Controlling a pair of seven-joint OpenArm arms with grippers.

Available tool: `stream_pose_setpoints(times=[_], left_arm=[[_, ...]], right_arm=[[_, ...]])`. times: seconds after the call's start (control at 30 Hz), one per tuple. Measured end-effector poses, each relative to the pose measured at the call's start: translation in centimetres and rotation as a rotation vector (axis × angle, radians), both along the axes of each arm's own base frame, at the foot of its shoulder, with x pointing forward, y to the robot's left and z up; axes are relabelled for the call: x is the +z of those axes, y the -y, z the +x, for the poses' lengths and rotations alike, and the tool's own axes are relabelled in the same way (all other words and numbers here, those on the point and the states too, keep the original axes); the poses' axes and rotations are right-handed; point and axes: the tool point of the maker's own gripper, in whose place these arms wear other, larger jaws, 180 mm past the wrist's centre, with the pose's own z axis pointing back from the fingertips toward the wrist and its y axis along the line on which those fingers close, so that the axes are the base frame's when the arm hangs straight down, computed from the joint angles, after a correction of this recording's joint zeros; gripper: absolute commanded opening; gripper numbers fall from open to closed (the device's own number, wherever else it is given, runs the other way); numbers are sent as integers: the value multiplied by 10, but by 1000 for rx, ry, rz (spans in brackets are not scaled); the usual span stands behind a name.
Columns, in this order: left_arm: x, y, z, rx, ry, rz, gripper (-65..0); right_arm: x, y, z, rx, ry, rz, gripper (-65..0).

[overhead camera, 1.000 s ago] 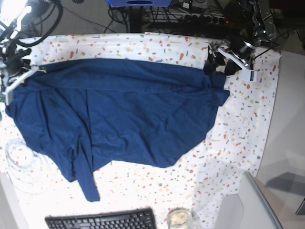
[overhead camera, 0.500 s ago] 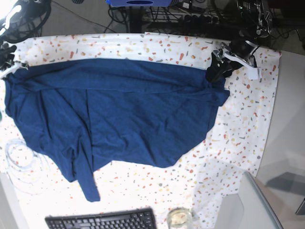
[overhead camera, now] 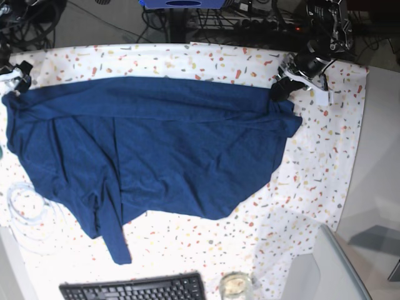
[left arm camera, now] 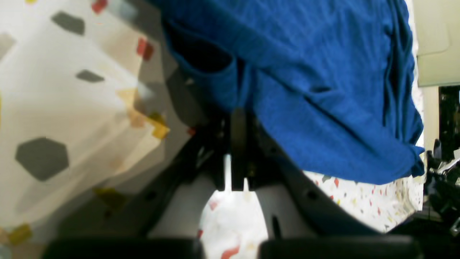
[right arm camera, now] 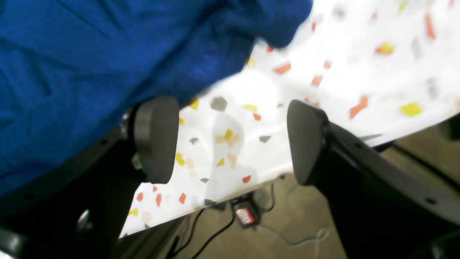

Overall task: Layout the t-shirt on the table in an organized manner, then fold the t-shirt properly
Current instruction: 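Hold the shirt edge with both grippers and pull it taut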

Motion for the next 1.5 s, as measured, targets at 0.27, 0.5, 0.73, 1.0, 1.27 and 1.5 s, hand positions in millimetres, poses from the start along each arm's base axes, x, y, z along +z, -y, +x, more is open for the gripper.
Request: stream_pose_setpoints(times=[0.27, 0.5, 0.73, 1.0, 1.27, 1.5], left_arm=[[1, -9, -6, -58, -43, 35, -650], [6, -10, -7, -81, -44, 70, -650], [6, -10, -7, -81, -45, 71, -650], [6, -12, -9, -83, -49, 75, -650], [6, -15, -9, -85, -49, 82, -650], [6, -15, -9, -85, -51, 83, -650]], right_arm=[[23, -37, 51, 253, 95, -38, -476], [24, -17, 81, 292, -53, -215, -455], [5, -9, 85, 308, -200, -269, -650], [-30, -20, 86, 319, -252, -150, -644], [-41, 2, 116, 238, -146, -155, -644], [-14, 27, 102, 221, -147, -257, -636]])
